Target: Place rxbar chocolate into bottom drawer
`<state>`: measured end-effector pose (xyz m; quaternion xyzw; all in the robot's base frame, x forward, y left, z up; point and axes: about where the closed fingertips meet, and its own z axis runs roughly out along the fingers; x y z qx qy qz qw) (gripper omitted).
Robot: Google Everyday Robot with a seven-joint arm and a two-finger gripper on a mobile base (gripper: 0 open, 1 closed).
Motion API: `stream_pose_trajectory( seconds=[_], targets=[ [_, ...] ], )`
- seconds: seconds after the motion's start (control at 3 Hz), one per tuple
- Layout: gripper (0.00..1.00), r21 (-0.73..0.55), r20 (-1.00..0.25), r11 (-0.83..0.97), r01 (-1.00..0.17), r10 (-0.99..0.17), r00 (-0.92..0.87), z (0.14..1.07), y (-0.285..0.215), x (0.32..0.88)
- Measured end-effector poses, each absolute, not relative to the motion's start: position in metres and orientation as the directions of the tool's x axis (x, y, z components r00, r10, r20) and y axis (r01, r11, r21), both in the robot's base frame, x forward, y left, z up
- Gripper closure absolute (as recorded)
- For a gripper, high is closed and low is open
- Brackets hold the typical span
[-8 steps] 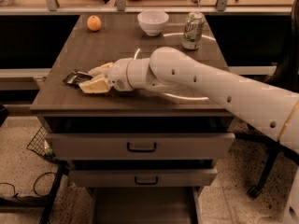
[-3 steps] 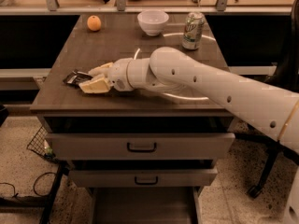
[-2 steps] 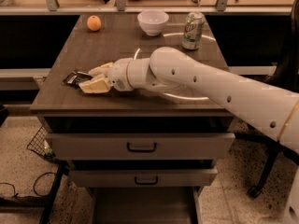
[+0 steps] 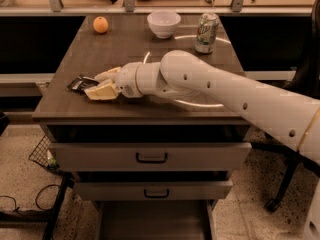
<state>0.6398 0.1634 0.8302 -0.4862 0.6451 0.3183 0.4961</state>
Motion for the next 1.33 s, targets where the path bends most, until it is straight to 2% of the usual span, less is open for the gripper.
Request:
stream_pose_trajectory(
  seconds=[1.33],
  targets=[
    [1.0,-0.072,-0.95,0.324,-0.943,-0.312,-0.034,0.8303,0.1636,0.6397]
  ],
)
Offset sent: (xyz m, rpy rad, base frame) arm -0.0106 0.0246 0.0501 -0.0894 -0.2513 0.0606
